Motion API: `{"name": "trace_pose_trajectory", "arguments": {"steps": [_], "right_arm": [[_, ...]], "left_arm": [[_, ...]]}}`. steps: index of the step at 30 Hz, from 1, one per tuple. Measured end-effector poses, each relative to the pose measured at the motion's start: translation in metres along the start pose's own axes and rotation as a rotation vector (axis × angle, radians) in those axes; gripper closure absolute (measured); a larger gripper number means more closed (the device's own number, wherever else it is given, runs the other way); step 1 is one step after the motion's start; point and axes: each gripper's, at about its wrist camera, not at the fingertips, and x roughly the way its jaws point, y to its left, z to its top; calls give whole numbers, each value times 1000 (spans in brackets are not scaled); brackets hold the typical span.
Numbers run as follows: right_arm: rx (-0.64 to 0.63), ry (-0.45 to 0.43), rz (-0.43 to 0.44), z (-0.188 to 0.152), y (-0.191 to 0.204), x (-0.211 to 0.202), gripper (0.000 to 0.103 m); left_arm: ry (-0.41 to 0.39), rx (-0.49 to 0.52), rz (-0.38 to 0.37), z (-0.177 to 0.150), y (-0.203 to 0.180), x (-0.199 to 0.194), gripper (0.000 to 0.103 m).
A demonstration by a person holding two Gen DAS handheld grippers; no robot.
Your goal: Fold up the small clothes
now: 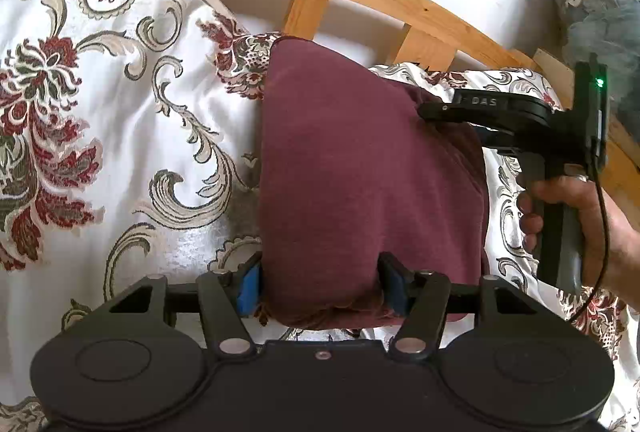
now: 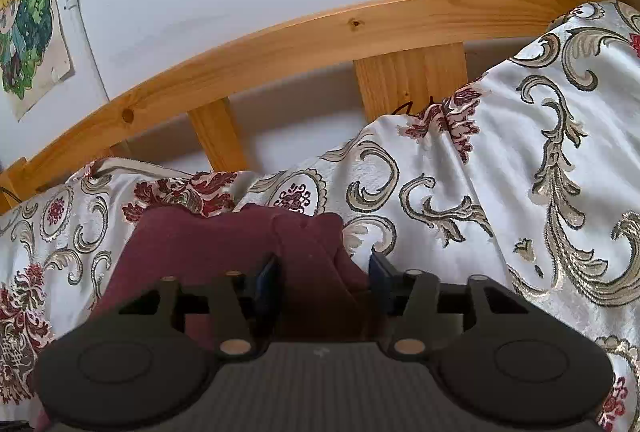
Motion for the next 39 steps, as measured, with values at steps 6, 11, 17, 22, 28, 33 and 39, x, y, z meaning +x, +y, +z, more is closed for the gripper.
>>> {"name": "trace_pose_trajectory", "arguments": {"steps": [6, 11, 17, 22, 28, 33, 39], "right_arm": [[47, 13, 55, -4, -7, -12, 21], [55, -3, 56, -9, -13, -32, 7], [-36, -51, 23, -20, -4, -69, 0], [-54, -105, 30, -25, 10, -106, 0], [-37, -160, 23, -34, 22, -149, 0], [-33, -203, 8, -45, 31, -179, 0], [-35, -264, 12, -57, 44, -219, 0]], "left_arm": [[4, -17, 5, 2, 0, -2, 35], [-5, -11, 41, 6, -6, -7, 23], [-43, -8, 66, 11, -14, -18, 10], [-111, 12, 117, 19, -24, -38, 4], [-193, 66, 167, 27, -45, -74, 1], [-258, 94, 182, 29, -59, -109, 1], [-311, 133, 192, 27, -75, -147, 1]]}}
